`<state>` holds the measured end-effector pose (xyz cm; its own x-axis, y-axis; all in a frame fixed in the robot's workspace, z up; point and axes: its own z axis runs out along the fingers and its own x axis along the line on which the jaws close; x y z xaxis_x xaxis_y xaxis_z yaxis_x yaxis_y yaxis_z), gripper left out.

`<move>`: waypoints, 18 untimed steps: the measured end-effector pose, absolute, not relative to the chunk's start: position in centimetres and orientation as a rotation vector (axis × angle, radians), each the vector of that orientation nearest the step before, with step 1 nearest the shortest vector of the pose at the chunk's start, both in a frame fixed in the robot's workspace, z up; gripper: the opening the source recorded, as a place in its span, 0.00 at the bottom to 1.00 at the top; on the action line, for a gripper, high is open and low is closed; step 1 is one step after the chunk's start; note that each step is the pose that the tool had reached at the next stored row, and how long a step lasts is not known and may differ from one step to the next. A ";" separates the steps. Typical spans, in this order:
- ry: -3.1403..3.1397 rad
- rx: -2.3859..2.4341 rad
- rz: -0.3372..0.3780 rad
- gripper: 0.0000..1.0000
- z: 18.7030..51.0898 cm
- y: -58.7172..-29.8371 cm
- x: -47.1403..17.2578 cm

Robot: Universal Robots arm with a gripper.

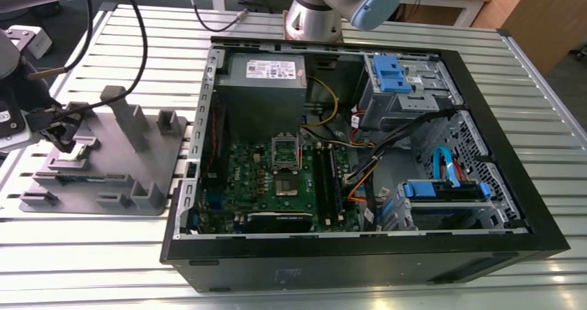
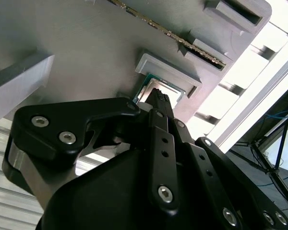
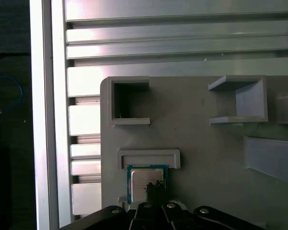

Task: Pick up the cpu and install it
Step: 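Pick up the cpu and move it towards the insertion slot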

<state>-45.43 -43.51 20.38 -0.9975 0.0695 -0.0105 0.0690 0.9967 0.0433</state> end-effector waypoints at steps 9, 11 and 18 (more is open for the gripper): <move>3.127 0.108 0.067 0.41 20.4 -43.5 -45.4; 3.127 0.108 0.067 0.47 20.4 -43.5 -45.4; 3.127 0.108 0.067 0.47 19.9 -43.5 -45.4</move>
